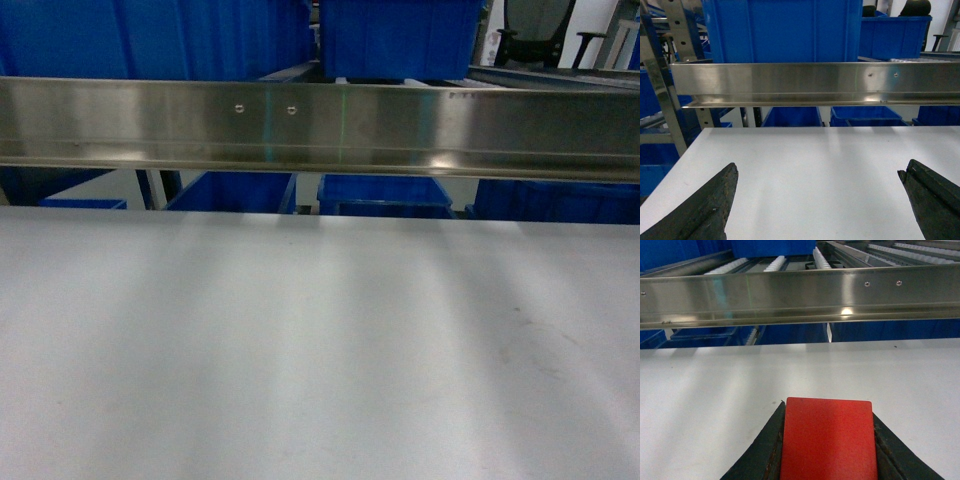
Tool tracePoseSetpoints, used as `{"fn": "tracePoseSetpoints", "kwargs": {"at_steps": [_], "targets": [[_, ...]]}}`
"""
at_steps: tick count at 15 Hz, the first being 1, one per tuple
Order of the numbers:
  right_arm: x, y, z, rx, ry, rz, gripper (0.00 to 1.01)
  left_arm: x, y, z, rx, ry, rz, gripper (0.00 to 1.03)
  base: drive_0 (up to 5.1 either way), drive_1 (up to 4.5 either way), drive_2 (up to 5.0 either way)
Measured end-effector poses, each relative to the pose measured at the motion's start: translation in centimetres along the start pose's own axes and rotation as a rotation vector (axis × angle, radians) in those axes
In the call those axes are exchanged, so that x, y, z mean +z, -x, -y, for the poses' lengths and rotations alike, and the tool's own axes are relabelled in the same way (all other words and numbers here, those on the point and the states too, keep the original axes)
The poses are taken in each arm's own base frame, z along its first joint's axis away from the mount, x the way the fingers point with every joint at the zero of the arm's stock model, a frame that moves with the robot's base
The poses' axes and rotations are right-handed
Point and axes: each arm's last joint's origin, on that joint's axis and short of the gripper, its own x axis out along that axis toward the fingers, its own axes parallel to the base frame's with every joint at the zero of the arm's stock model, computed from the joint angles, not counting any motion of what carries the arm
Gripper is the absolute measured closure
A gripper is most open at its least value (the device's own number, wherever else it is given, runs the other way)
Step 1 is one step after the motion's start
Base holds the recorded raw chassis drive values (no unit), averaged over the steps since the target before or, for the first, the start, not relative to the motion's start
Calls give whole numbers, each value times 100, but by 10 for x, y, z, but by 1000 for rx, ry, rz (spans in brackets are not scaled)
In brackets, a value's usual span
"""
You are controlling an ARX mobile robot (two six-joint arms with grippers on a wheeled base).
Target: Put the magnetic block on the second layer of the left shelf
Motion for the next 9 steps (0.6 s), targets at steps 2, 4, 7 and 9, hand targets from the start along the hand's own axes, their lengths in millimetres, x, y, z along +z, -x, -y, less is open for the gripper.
{"fn": "tracePoseSetpoints", "kwargs": {"at_steps": [2, 4, 7, 9], "targets": [[0, 0, 0, 0, 0, 2, 68, 0, 0, 0, 0, 0, -3, 5, -496, 240, 240], [0, 0, 0, 0, 0, 1, 68, 0, 0, 0, 0, 0, -4, 5, -485, 251, 251], [0, 0, 0, 2, 0, 1, 68, 0, 0, 0, 0, 0, -3, 5, -488, 216, 277], [0, 0, 0, 2, 0, 4, 68, 0, 0, 0, 0, 0, -1, 5, -481, 153, 343]]}}
